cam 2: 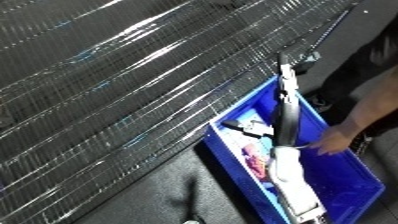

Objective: Pick up the object and place it into the box

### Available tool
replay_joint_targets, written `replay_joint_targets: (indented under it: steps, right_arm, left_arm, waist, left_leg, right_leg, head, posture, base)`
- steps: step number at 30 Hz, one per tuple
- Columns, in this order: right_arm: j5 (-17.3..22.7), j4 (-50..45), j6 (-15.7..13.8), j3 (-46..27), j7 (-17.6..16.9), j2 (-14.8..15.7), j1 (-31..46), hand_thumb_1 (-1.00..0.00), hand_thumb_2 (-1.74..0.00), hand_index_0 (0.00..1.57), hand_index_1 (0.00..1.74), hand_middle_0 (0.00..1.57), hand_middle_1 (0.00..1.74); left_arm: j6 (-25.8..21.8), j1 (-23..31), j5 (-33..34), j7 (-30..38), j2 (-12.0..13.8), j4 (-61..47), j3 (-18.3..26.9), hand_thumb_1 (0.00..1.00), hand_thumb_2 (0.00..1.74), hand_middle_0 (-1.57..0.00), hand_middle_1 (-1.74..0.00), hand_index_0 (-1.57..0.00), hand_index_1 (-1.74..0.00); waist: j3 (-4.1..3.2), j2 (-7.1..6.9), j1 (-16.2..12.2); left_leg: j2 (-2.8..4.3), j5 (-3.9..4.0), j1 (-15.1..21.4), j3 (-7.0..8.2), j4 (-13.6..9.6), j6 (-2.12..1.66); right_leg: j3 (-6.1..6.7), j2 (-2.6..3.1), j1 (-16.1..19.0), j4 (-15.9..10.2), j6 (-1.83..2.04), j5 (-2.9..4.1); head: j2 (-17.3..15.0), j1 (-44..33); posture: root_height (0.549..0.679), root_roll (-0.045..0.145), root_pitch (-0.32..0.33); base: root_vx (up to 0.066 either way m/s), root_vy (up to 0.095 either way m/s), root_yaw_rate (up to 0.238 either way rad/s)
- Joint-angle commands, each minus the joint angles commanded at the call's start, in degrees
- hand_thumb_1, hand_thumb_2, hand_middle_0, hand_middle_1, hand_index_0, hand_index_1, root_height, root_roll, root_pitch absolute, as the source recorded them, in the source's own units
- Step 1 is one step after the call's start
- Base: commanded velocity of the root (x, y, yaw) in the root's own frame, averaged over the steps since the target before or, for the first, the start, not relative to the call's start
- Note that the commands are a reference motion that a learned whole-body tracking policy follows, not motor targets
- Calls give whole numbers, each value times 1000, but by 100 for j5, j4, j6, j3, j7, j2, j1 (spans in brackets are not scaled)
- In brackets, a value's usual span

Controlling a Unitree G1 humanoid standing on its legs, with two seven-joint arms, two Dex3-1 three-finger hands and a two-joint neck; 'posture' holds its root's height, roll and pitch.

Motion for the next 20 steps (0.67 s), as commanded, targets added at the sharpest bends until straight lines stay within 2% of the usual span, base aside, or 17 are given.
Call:
replay_joint_targets:
  steps: [4, 11, 20]
  right_arm:
    - [-52, -37, 115, 391, 188, 107, -149, 0, 0, 0, 0, 0, 0]
    - [-224, 7, 329, 1104, 457, 236, -424, 0, 0, 0, 0, 0, 0]
    - [-340, 189, 465, 1521, 633, 326, -508, 0, 0, 0, 0, 0, 0]
  left_arm:
    - [27, -11, -22, 60, -36, -88, 139, 1000, 1740, -1570, -1740, -1570, -1740]
    - [82, -167, 5, 147, -83, -122, 284, 1000, 1740, -1570, -1740, -1570, -1740]
    - [170, -334, 59, 120, -61, -131, 333, 1000, 1740, -1570, -1740, -1570, -1740]
  waist:
    - [0, -107, 225]
    - [0, -234, 562]
    - [0, -344, 833]
  left_leg:
    - [-19, 3, -37, -115, 36, 16]
    - [-54, -7, -33, -264, 80, 56]
    - [-97, -6, -6, -391, 89, 84]
  right_leg:
    - [-50, 14, 55, 20, -5, -14]
    - [-117, 25, 181, 73, -13, -87]
    - [-219, -2, 315, 110, -11, -147]
  head:
    - [-240, -922]
    - [-427, -2333]
    - [-336, -3061]
  posture:
    - [631, 84, -167]
    - [630, 72, -181]
    - [629, 66, -196]
  base:
    - [-32, -17, 133]
    - [-11, -16, 114]
    - [1, 3, 86]
